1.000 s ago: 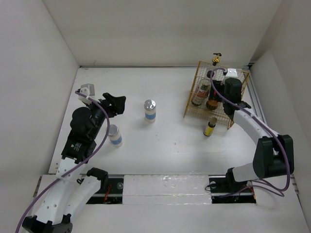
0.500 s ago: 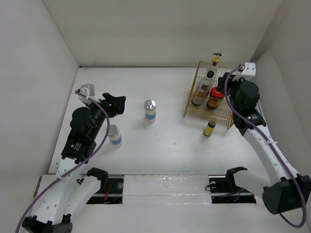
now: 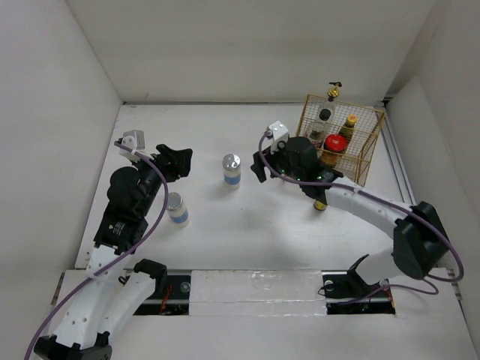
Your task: Organize the condiment bottles
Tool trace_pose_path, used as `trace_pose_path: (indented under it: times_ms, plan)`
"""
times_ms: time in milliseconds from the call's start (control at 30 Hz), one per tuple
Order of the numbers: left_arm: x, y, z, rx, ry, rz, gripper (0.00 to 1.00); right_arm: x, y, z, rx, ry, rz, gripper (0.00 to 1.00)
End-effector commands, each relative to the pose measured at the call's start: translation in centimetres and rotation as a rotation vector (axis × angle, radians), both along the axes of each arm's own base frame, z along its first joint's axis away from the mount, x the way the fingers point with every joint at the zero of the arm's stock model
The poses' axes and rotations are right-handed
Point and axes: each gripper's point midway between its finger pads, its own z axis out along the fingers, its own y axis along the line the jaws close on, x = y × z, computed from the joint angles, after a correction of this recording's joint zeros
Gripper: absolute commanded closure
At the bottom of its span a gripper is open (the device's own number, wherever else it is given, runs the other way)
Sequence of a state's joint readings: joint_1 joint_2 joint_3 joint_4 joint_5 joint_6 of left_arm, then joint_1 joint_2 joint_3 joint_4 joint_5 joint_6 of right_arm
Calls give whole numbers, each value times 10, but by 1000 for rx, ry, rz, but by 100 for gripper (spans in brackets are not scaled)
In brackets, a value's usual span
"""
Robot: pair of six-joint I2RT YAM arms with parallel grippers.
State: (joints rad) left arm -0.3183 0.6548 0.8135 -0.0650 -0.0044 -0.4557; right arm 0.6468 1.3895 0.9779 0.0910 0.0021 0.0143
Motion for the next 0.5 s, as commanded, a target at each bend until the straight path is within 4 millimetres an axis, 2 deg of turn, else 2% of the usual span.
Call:
trace_pose_path:
  times_ms: [0, 67, 133, 167, 200, 300, 333, 467]
  plan:
    - [-2, 3, 15, -23, -52, 9, 34, 3, 37, 23, 37, -48, 103, 12]
    - [-1, 4, 15, -23, -52, 18, 34, 2, 53, 21, 31, -48, 143, 9]
    - [-2, 2, 15, -23, -52, 6, 34, 7, 65, 8, 18, -28, 178, 9]
    - [-2, 2, 15, -23, -52, 6, 34, 8, 74, 13, 24, -36, 190, 9]
    - [-2, 2, 15, -23, -52, 6, 34, 11, 79, 4, 16, -18, 202, 9]
    - [-2, 2, 15, -23, -52, 6, 34, 11, 96, 5, 28, -13, 253, 8]
    - [-2, 2, 15, -23, -52, 6, 34, 11, 103, -5, 18, 2, 263, 8]
    - [-2, 4, 15, -23, -52, 15, 34, 15, 116, -15, 11, 18, 282, 8]
